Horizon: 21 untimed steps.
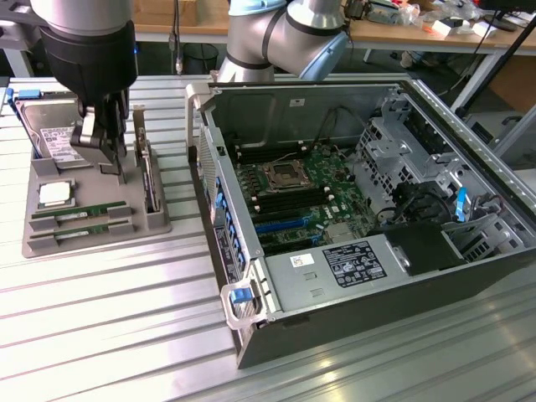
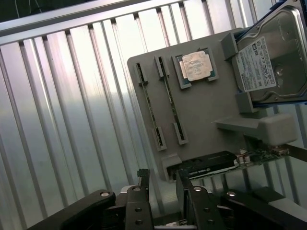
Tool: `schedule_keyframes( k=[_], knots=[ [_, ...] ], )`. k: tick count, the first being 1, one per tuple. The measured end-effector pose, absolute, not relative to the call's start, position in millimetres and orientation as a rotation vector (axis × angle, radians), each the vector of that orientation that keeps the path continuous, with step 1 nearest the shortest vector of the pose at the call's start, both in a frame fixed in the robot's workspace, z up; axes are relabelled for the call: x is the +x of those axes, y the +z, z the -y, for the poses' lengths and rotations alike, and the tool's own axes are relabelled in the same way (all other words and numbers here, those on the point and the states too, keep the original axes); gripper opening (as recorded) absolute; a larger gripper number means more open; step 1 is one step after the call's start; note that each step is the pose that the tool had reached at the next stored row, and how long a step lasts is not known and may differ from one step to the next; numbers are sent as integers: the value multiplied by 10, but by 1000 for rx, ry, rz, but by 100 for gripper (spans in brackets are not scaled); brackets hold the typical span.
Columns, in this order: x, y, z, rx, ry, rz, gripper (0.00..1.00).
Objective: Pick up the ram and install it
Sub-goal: 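Pick up the ram and move it above insertion slot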
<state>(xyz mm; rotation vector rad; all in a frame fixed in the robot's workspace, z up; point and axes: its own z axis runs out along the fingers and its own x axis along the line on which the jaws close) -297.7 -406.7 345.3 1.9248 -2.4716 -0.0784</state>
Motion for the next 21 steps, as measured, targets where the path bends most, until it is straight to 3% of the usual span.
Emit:
schedule_keyframes(
  k=[21],
  knots=[
    [-2977,3350,4068,1925,-78,2472,36]
  ],
)
